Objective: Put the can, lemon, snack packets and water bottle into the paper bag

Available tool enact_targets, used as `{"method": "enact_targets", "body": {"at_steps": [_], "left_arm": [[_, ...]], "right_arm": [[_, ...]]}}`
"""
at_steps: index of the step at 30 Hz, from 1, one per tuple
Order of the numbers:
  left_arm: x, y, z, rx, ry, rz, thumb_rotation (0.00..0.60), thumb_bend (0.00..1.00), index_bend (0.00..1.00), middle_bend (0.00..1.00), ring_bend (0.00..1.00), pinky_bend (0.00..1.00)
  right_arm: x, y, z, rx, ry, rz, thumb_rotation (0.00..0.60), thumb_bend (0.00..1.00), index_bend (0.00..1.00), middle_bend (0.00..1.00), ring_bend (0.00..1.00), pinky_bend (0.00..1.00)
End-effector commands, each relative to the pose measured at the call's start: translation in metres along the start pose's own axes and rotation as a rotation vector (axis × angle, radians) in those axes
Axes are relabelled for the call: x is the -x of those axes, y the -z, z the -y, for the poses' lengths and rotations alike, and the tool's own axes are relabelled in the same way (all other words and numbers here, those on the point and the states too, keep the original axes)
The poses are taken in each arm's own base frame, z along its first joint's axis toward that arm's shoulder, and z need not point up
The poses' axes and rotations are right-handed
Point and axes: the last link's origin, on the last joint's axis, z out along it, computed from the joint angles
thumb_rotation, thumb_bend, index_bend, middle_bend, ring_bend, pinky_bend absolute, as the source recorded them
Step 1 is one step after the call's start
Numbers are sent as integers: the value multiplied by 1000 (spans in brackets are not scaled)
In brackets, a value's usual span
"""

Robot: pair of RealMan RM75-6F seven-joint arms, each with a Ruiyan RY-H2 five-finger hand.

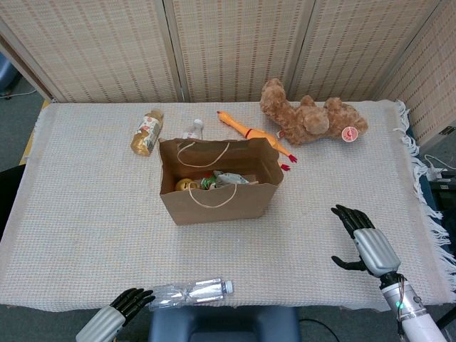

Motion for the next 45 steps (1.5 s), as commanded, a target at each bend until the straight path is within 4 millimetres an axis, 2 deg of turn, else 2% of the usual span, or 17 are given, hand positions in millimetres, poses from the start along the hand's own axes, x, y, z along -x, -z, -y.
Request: {"method": "enact_targets", "body": {"at_steps": [1, 15, 20, 33, 45], "left_arm": [[1, -6, -6, 19, 3, -8, 600, 371, 0, 0, 0, 64], [15, -34, -23, 41, 46, -22, 600, 364, 0, 0, 0, 62], [16, -43, -22, 33, 45, -27, 600, 365, 0, 0, 0, 62], [27, -50, -22, 32, 43, -10, 600, 365, 0, 0, 0, 63], [36, -65, -21, 26, 50, -13, 600, 365, 0, 0, 0, 62]], "right_arm": [[0, 0, 0, 3, -1, 0, 600, 120, 64, 0, 0, 0], [-2, -2, -2, 22, -29, -6, 600, 121, 66, 0, 0, 0], [-4, -3, -4, 42, -46, -42, 600, 130, 71, 0, 0, 0], [-4, -4, -6, 67, -59, -66, 600, 147, 68, 0, 0, 0], [-6, -4, -6, 70, -74, -80, 600, 147, 68, 0, 0, 0]]}}
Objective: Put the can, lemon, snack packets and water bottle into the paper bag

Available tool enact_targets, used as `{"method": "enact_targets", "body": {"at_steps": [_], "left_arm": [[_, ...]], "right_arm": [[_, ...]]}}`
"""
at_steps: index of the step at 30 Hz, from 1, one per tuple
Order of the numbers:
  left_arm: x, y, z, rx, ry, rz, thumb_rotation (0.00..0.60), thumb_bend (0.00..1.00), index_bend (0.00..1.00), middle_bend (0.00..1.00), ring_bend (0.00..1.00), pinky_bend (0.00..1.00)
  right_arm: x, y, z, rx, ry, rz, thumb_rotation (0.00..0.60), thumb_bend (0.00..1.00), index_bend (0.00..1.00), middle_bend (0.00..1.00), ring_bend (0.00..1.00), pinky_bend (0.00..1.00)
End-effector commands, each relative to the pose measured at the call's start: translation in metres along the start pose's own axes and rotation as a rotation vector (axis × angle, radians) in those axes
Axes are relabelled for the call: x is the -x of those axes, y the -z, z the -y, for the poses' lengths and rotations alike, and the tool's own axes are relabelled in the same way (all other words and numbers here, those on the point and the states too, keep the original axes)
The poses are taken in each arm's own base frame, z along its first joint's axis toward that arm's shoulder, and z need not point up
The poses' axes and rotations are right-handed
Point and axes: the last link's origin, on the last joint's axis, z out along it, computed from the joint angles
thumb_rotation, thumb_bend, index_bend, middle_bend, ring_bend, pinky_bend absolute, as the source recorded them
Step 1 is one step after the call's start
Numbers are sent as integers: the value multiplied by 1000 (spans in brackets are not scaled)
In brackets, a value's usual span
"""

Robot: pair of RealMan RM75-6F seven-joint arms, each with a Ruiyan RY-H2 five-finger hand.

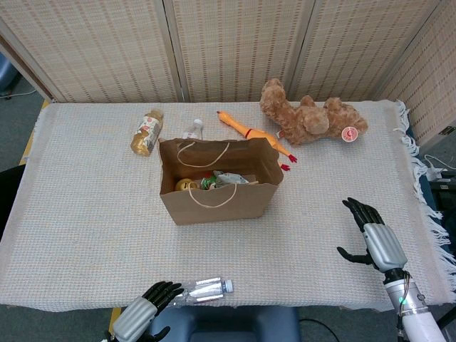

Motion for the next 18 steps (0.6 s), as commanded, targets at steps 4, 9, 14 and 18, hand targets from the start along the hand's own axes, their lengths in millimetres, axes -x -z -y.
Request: {"method": "enact_targets", "body": {"at_steps": [4, 9, 14, 18], "left_arm": [[3, -9, 1, -9, 13, -6, 600, 365, 0, 0, 0, 62], [8, -17, 3, -22, 36, -2, 600, 375, 0, 0, 0, 70], [11, -22, 2, -24, 47, -8, 600, 372, 0, 0, 0, 92], [9, -27, 3, -33, 53, -32, 600, 383, 5, 3, 1, 128]], "right_arm": [[-1, 0, 0, 0, -8, -5, 600, 147, 68, 0, 0, 0], [-1, 1, 0, -3, -15, -14, 600, 147, 68, 0, 0, 0], [-2, 1, 0, -3, -21, -19, 600, 147, 69, 0, 0, 0], [-2, 1, 0, -2, -29, -18, 600, 147, 68, 0, 0, 0]]}}
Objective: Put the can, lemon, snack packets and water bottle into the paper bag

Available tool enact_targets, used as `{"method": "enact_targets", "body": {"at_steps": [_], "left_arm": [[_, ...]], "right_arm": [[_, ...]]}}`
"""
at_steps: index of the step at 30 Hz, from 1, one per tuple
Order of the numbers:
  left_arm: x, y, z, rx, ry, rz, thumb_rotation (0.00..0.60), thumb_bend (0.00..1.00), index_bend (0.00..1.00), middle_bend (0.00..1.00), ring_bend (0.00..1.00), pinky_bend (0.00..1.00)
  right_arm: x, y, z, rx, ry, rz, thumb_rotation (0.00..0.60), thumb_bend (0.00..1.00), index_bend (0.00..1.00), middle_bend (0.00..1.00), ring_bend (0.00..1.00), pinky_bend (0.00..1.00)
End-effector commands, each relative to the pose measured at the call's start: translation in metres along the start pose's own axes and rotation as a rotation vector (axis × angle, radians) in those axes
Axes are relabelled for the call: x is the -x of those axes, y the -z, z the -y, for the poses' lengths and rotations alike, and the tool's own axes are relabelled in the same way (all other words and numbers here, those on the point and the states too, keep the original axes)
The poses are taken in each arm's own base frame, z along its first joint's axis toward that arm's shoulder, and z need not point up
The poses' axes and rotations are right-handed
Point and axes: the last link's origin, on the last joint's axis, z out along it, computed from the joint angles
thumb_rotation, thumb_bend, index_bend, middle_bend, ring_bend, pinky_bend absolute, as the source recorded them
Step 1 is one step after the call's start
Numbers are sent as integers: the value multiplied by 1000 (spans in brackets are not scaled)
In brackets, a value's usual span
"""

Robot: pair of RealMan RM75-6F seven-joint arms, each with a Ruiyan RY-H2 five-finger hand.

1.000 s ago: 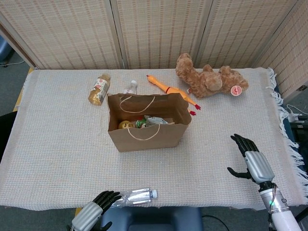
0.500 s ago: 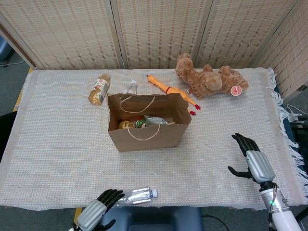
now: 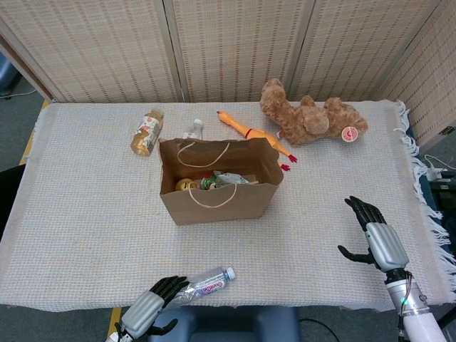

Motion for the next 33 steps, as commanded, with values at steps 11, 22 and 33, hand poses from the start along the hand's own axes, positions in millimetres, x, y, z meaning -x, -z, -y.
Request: {"method": "enact_targets", "body": {"at_steps": [11, 22, 33], "left_arm": [[0, -11, 6, -77, 38, -71, 600, 480, 279, 306, 254, 396], [-11, -14, 8, -103, 23, -123, 600, 579, 541, 607, 550, 665], [-79, -24, 27, -198, 68, -312, 600, 583, 554, 618, 560, 673]], "right_arm": [[-2, 1, 2, -15, -27, -20, 600, 147, 74, 0, 0, 0], [-2, 2, 2, -20, -35, -22, 600, 147, 79, 0, 0, 0], [-2, 3, 1, -27, -44, -26, 600, 147, 79, 0, 0, 0]]}}
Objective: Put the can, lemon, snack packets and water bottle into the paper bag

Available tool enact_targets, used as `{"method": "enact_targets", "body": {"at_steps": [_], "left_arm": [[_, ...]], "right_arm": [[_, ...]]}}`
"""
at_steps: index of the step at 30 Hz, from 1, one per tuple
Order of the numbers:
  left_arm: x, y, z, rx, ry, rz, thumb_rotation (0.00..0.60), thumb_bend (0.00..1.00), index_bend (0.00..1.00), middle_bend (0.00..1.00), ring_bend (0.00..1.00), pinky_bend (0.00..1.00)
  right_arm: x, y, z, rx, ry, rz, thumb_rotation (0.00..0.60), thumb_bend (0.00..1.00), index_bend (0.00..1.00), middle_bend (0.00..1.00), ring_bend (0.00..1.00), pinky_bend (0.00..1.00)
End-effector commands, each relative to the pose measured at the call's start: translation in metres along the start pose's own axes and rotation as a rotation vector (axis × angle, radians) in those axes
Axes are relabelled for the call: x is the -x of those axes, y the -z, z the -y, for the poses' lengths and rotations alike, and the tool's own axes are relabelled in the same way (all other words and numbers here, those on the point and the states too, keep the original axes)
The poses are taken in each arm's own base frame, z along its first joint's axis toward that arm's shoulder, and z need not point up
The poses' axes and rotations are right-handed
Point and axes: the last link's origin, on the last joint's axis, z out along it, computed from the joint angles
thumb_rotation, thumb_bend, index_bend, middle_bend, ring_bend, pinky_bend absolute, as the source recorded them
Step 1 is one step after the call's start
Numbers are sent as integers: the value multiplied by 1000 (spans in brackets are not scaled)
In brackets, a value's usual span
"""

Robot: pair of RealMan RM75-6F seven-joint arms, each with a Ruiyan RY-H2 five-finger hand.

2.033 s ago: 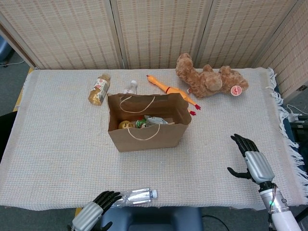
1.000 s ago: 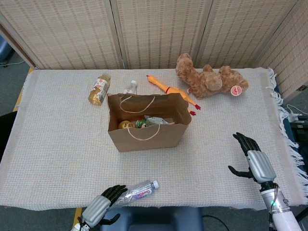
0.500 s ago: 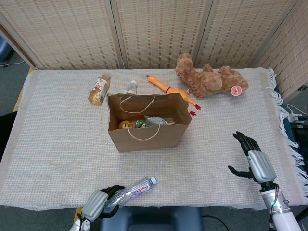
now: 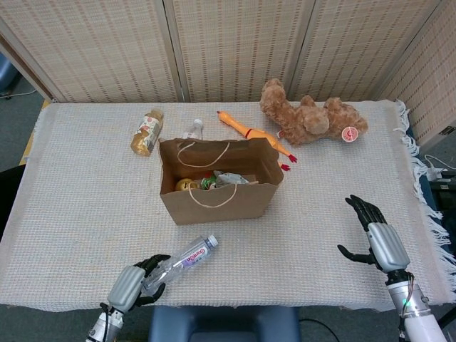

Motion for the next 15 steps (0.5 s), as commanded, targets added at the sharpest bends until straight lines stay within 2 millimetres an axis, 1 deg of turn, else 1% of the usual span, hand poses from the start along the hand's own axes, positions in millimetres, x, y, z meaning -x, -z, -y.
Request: {"method": "enact_targets", "body": {"at_steps": [1, 3, 4, 7, 9, 10, 12, 15], "left_arm": [[-33, -13, 9, -46, 13, -82, 600, 584, 554, 618, 560, 673], [-53, -18, 16, -62, -5, -119, 600, 584, 554, 617, 561, 672], [-58, -19, 18, -66, -14, -128, 600, 585, 553, 617, 561, 672], [-64, -20, 21, -71, -20, -135, 600, 584, 553, 616, 561, 672], [-94, -22, 38, -109, -53, -174, 600, 583, 553, 616, 561, 672], [-100, -21, 41, -109, -57, -158, 600, 583, 553, 616, 561, 671], [-107, -17, 48, -111, -59, -128, 600, 584, 552, 613, 561, 670], [-109, -10, 55, -117, -74, -104, 600, 583, 552, 612, 561, 671]], "right_arm": [[0, 0, 0, 0, -2, 0, 600, 147, 79, 0, 0, 0], [0, 1, 0, 0, -4, 0, 600, 147, 79, 0, 0, 0], [0, 1, 0, 0, -4, 0, 600, 147, 79, 0, 0, 0], [0, 0, 0, 0, -5, 1, 600, 147, 79, 0, 0, 0], [1, 1, 0, 2, -4, 3, 600, 147, 79, 0, 0, 0], [1, 1, 0, 2, -3, 4, 600, 147, 79, 0, 0, 0], [2, 1, 0, 2, 3, 6, 600, 147, 79, 0, 0, 0], [3, 1, 0, 3, 6, 8, 600, 147, 79, 0, 0, 0]]}}
